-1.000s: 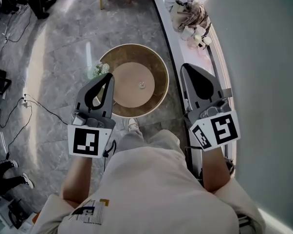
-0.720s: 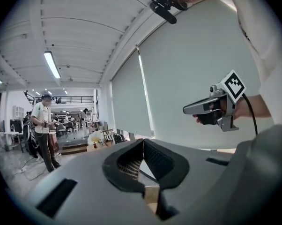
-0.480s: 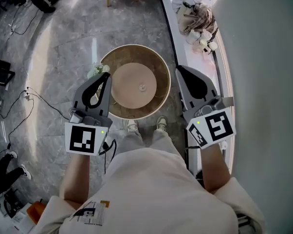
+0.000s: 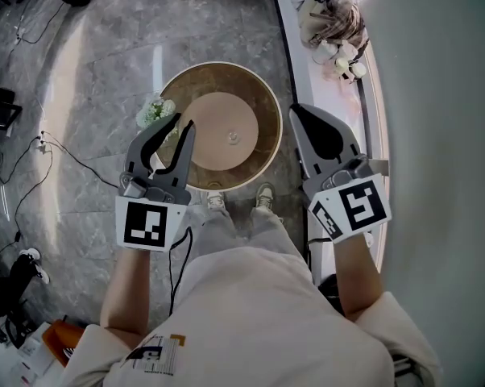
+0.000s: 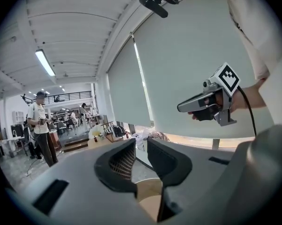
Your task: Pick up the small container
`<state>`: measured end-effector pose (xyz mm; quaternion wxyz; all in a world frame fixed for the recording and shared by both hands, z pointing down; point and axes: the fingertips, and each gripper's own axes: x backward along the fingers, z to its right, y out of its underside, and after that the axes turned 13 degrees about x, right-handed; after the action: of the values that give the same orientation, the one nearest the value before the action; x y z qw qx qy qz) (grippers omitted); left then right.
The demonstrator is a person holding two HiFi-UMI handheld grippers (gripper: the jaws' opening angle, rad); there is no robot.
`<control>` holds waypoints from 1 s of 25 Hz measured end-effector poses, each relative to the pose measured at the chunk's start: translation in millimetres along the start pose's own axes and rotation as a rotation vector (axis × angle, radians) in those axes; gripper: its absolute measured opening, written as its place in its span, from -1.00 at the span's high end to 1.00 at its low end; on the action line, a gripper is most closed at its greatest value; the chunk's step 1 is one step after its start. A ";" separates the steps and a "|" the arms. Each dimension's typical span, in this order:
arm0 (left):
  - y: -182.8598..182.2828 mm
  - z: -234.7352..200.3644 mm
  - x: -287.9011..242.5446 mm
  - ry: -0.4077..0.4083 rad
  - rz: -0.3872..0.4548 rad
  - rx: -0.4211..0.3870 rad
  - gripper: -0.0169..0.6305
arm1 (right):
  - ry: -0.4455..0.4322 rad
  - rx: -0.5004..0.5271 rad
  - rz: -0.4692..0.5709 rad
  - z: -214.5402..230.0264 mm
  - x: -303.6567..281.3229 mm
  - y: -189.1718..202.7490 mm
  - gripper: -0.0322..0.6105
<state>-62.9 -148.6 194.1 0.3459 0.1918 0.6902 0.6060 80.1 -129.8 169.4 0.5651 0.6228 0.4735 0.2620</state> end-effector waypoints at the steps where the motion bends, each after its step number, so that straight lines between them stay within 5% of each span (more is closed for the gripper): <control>1: 1.8 -0.8 -4.9 0.003 0.007 0.002 0.75 | -0.002 -0.001 -0.004 1.4 -3.5 3.3 0.88; 11: 59.4 4.8 -64.5 0.097 -0.041 -0.096 0.04 | -0.007 -0.032 -0.024 15.8 -40.7 50.4 0.88; 25: 190.4 23.1 -128.7 0.189 -0.104 -0.122 -0.09 | -0.035 -0.077 -0.079 3.1 -89.6 152.4 0.88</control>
<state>12.5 -183.8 409.6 0.3214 0.0763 0.6905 0.6435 90.4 -197.3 332.5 0.6067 0.5860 0.4773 0.2463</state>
